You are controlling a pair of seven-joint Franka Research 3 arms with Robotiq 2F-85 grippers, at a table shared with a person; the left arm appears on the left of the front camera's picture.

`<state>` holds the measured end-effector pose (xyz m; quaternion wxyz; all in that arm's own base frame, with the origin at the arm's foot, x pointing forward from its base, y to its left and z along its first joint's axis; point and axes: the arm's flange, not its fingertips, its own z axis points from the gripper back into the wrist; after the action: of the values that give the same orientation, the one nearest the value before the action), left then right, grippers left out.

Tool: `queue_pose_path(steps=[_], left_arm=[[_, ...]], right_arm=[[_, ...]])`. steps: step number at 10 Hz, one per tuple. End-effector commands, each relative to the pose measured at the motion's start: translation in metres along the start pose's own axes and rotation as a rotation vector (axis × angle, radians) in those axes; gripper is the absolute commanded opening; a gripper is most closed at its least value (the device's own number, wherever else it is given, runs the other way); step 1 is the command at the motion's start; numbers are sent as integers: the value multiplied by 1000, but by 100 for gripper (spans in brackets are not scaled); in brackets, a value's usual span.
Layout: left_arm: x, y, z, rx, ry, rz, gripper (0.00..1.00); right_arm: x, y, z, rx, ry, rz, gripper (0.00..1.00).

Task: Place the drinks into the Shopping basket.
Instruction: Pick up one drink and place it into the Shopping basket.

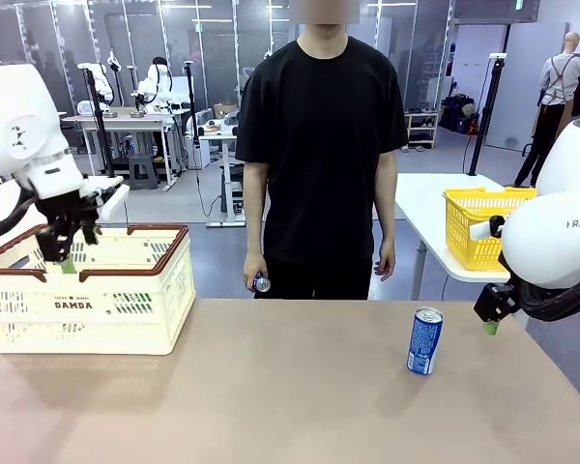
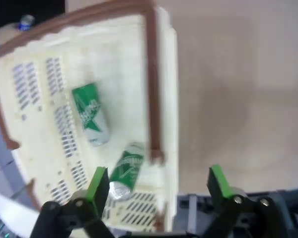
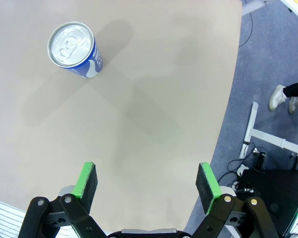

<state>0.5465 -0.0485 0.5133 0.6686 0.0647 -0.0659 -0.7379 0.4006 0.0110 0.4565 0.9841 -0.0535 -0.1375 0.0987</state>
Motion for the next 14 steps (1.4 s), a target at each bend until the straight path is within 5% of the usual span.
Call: queue_pose_path(steps=[1, 5, 12, 14], left_arm=[[-2, -43, -13, -57, -36, -83, 100], [-1, -86, -40, -135, -46, -142, 100], [3, -85, -50, -151, -34, -114, 100], [3, -85, -50, -151, -34, -114, 100]], right_arm=[[0, -2, 0, 0, 2, 12, 100], [0, -2, 0, 0, 2, 12, 100], [0, 0, 0, 0, 0, 0, 100], [28, 11, 3, 14, -18, 99, 100]])
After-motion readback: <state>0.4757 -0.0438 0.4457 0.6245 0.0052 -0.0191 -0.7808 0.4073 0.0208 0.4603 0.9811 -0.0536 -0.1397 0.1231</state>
